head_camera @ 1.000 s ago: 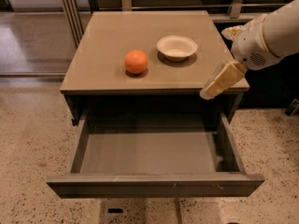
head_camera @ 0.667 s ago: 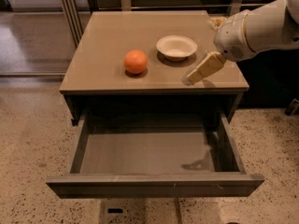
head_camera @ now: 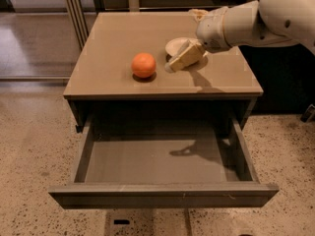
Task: Place orange into top drawer
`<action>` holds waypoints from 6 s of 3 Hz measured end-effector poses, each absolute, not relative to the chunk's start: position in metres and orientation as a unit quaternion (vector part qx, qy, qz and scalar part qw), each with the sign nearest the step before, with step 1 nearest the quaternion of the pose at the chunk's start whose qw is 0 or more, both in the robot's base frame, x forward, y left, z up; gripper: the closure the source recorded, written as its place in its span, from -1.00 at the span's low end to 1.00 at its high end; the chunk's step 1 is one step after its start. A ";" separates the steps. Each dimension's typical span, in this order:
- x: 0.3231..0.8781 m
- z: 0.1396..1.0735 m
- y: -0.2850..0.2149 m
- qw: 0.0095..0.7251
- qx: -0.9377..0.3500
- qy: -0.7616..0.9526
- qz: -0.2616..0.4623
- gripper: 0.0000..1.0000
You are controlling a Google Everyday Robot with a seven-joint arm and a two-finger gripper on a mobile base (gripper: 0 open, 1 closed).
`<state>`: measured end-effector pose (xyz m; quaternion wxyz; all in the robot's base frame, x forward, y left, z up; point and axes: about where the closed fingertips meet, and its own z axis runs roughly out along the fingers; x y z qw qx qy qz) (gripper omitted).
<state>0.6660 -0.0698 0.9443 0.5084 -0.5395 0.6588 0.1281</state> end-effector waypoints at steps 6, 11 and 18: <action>0.715 0.875 0.038 0.408 -0.615 0.653 0.173 -1.00; 0.722 0.842 0.035 0.367 -0.613 0.677 0.175 0.60; 0.536 0.885 0.016 0.319 -0.708 0.571 0.266 1.00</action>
Offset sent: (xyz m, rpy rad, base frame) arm 0.0493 0.0801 -0.0314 -0.0240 0.0762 0.1220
